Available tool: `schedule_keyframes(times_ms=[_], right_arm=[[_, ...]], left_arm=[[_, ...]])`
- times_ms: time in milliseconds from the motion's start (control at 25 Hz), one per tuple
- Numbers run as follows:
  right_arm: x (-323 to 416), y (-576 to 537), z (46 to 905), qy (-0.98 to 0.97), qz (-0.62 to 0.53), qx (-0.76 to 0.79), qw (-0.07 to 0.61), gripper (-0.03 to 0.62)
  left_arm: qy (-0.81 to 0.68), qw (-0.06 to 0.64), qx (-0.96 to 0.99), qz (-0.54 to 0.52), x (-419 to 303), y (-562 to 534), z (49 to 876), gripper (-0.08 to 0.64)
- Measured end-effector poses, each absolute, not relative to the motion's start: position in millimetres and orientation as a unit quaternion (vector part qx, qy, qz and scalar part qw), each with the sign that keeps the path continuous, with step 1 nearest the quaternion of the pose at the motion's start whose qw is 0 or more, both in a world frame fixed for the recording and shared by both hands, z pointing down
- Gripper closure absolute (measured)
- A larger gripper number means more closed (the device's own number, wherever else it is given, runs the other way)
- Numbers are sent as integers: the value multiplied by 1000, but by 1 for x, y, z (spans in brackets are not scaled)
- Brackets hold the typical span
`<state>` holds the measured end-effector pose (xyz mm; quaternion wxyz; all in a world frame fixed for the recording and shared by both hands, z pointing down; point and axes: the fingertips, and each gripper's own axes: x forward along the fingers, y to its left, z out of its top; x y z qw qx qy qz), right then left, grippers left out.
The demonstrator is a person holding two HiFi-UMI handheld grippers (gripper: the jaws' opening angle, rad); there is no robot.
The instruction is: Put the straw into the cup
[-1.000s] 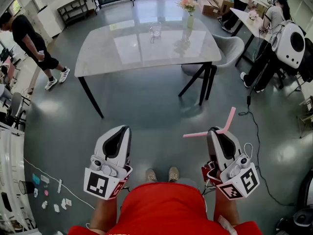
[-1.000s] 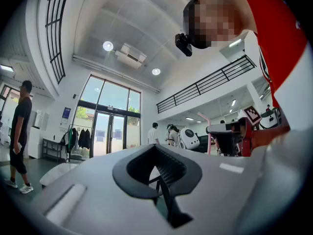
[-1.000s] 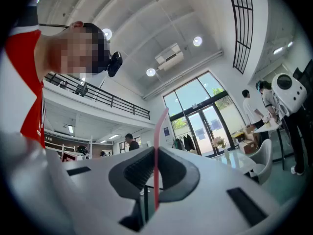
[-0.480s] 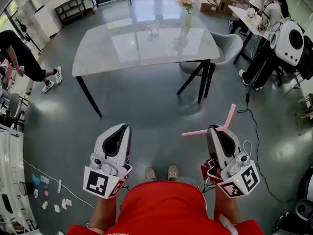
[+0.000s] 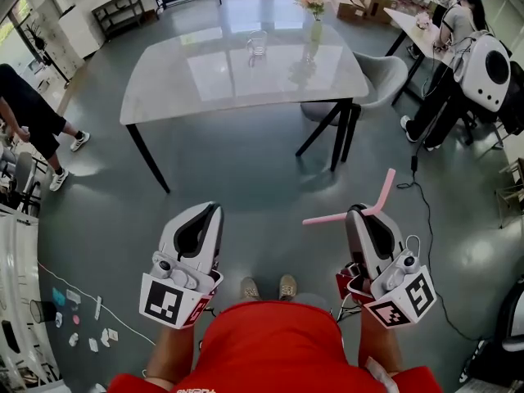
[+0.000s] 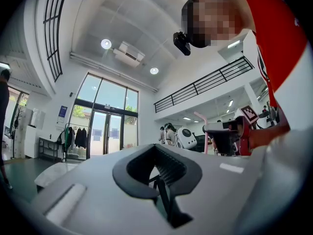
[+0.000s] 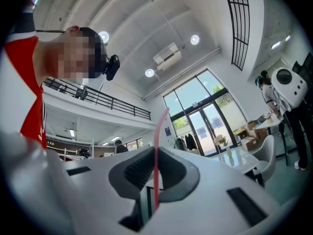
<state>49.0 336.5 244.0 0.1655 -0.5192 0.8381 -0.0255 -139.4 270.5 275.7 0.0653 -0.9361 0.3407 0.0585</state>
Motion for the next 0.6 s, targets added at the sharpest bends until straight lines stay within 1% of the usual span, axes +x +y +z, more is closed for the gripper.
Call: schedule_keyframes(times_ms=[600], right_arm=[[94,321,235,860,-9,-486,154,577]], left_arm=[[366,76,-926,59,-94,268,268,555]])
